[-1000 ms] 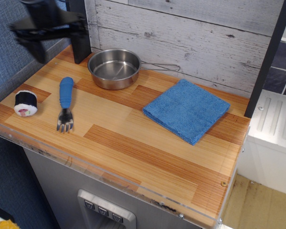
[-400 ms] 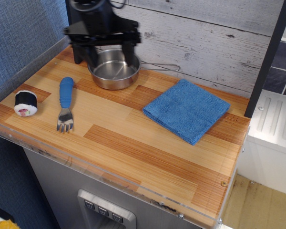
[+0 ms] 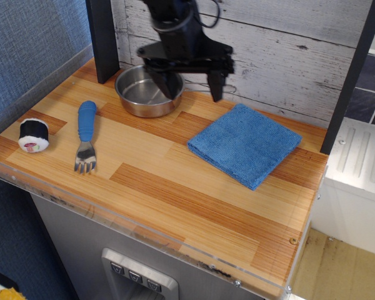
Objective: Move the cloth to the far front right table
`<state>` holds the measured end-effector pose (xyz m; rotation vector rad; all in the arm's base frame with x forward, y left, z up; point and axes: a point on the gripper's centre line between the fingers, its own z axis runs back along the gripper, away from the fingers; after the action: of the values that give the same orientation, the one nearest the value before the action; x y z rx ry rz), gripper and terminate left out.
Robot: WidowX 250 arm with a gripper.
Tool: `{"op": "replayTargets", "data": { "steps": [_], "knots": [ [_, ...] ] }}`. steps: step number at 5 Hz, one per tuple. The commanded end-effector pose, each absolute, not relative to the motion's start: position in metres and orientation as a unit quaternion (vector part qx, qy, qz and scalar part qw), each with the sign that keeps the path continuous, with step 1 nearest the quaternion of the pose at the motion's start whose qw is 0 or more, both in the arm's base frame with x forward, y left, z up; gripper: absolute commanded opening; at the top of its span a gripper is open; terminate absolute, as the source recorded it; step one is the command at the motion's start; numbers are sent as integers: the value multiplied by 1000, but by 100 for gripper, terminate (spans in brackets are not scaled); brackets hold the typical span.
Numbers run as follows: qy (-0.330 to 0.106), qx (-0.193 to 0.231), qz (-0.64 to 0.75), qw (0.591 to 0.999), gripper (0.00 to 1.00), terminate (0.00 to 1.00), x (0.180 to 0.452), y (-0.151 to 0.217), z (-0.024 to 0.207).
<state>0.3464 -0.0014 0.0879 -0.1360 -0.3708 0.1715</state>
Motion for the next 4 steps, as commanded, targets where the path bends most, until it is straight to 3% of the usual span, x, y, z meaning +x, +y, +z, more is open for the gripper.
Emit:
{"op": "replayTargets", "data": {
  "steps": [1,4],
  "knots": [
    [-190,-74,13,979,100,0,366,-27,81],
    [-161,-82,-37,983,100,0,379,-59,53]
  ]
}}
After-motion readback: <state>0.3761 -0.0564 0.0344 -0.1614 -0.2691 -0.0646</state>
